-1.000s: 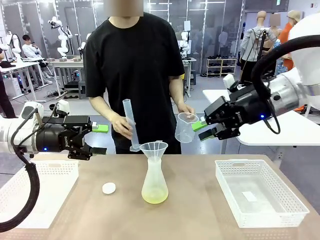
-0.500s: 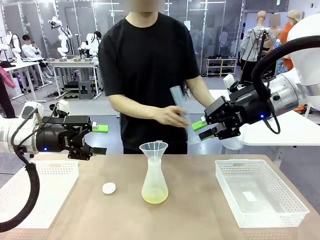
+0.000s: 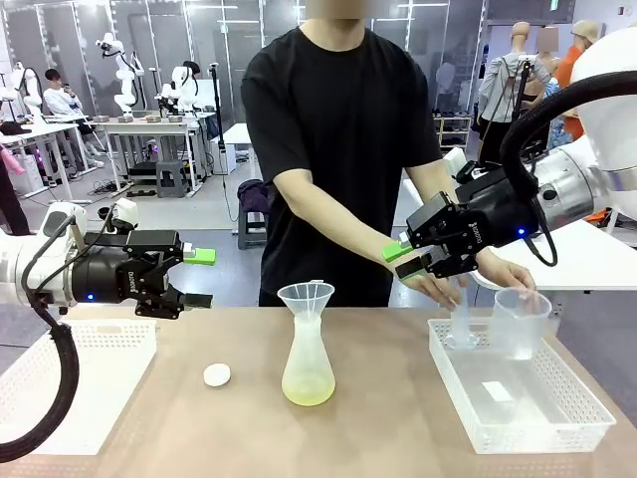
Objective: Prepare the solutions needed for the experiment.
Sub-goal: Once the solution is in the Big flask , pick up the Plastic Funnel and place it back into the right Organizing basket.
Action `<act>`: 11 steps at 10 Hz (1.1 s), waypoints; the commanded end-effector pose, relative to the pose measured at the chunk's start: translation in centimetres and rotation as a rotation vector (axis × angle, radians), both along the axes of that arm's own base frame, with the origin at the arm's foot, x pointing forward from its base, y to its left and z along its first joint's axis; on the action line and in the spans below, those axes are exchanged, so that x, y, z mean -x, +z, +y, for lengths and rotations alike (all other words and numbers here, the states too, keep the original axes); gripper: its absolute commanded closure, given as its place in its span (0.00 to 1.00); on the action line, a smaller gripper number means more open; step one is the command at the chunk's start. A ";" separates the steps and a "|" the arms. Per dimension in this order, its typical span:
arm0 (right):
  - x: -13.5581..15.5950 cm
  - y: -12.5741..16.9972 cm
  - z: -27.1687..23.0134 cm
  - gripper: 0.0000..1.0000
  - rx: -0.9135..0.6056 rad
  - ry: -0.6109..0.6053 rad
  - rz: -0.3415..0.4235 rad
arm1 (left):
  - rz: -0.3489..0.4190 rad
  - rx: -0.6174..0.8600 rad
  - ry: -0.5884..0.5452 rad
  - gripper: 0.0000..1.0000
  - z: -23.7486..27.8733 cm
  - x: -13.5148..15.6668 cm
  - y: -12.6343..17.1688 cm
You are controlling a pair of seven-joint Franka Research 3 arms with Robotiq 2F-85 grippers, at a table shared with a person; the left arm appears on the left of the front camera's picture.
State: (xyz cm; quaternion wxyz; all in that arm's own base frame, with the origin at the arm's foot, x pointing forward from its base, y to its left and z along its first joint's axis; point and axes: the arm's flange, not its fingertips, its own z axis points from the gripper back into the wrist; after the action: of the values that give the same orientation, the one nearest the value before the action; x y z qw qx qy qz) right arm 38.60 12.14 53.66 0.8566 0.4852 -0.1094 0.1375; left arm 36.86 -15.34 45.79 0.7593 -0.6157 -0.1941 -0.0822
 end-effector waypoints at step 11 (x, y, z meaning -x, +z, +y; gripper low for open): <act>-10.4 1.5 10.1 0.53 0.491 0.102 -0.353 | 0.014 0.028 0.006 0.00 -0.3 0.2 0.1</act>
State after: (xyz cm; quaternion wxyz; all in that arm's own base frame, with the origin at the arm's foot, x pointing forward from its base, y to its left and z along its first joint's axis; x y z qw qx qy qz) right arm 48.69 21.03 54.25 0.9036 0.2560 -0.1970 0.2813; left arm 36.86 -15.35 45.79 0.7593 -0.6156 -0.1941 -0.0824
